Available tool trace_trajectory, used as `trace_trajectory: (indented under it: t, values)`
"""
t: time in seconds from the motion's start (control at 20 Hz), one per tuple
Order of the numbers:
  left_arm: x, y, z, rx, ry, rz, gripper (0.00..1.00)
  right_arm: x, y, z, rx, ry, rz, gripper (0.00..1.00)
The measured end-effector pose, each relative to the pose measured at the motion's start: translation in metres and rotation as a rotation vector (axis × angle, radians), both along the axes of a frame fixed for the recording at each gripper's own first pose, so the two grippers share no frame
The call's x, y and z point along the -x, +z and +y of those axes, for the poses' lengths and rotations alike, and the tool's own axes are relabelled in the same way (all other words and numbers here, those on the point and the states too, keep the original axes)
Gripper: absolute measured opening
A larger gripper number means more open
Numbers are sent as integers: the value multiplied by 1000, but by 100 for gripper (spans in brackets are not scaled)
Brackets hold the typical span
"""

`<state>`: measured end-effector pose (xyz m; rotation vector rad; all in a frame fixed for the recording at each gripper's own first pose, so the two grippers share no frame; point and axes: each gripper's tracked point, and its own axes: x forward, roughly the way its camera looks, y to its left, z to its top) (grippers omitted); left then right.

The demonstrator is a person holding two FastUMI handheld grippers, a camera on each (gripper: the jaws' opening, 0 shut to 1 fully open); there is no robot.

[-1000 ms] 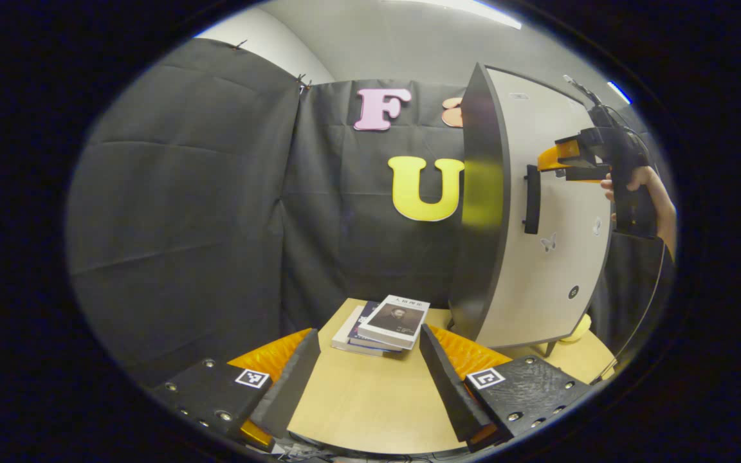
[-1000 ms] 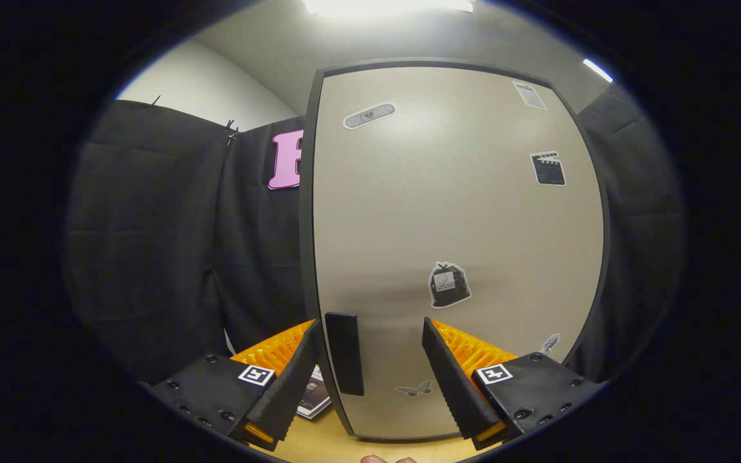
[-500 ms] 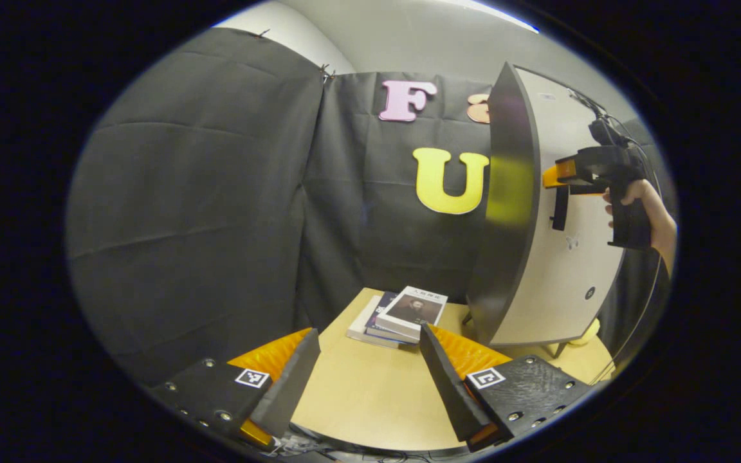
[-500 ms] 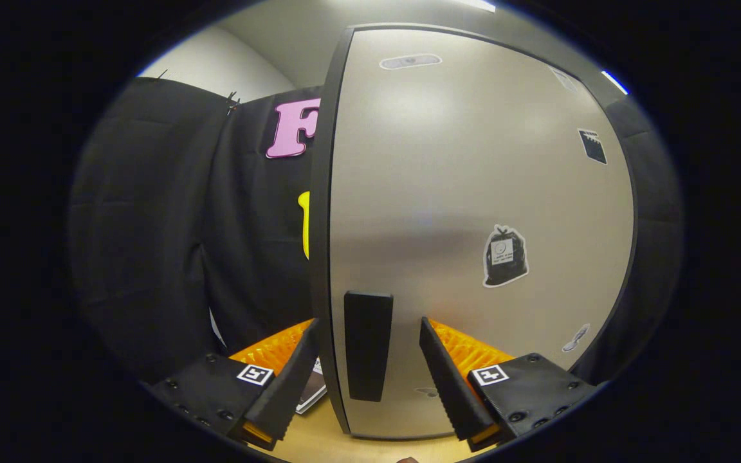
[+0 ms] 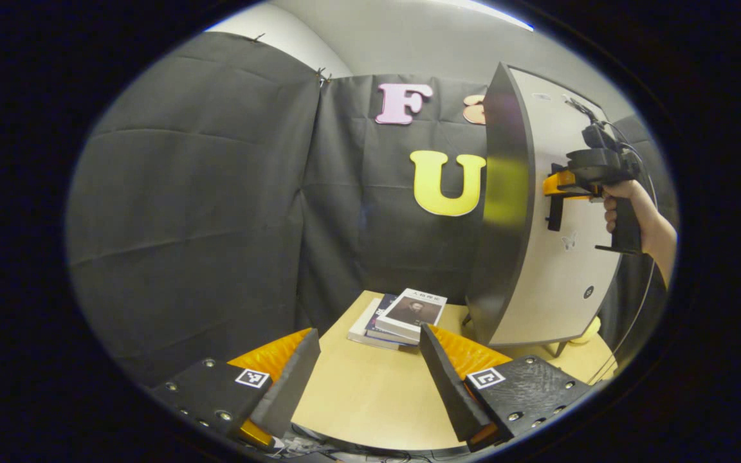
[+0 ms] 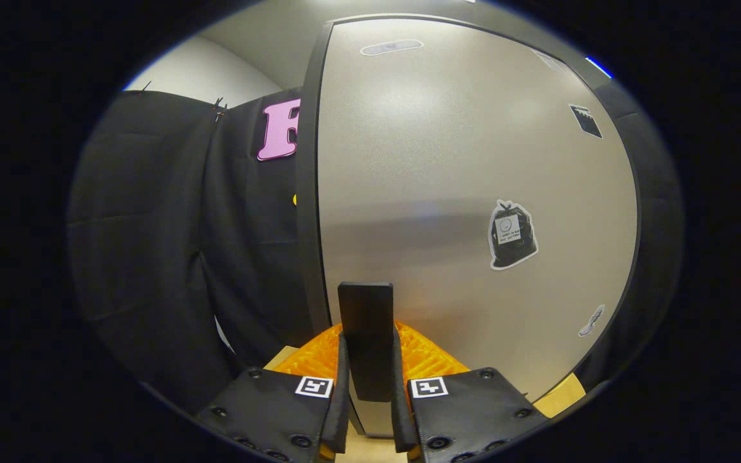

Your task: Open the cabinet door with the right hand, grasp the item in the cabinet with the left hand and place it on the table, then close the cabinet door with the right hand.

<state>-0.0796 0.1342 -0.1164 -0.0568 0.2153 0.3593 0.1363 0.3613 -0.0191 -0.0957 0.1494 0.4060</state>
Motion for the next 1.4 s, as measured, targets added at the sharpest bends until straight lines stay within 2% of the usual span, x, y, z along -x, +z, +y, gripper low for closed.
trace_trajectory:
  t: [0.05,0.1,0.25,0.65,0.7,0.75,0.85,0.9,0.95,1.25,1.4]
  values:
    - [-1,0,-2,-3,-6,1,94,0,0,2,4,14,-9,23]
    - [0,0,-5,-4,-12,0,94,-1,-2,2,7,30,-12,23]
    - [-3,-3,-15,16,-35,0,94,4,-2,2,4,80,-7,13]
    - [-3,5,-35,67,-46,-26,94,25,4,-4,13,151,-12,13]
    - [-2,5,-35,65,-45,-28,94,29,6,-5,11,163,-12,10]
    - [-3,6,-37,60,-58,-21,94,33,5,-6,4,174,-13,13]
    - [-1,9,-36,30,-55,-20,93,41,6,-10,-1,194,-19,10]
    - [2,13,-36,21,-52,-26,93,46,7,-13,3,203,-21,13]
    - [4,16,-37,19,-51,-32,95,50,8,-16,4,213,-22,13]
    - [13,22,-47,5,-47,-50,94,79,10,-34,-15,285,7,13]
    - [13,25,-53,-21,-52,-58,95,91,13,-46,-13,320,25,10]
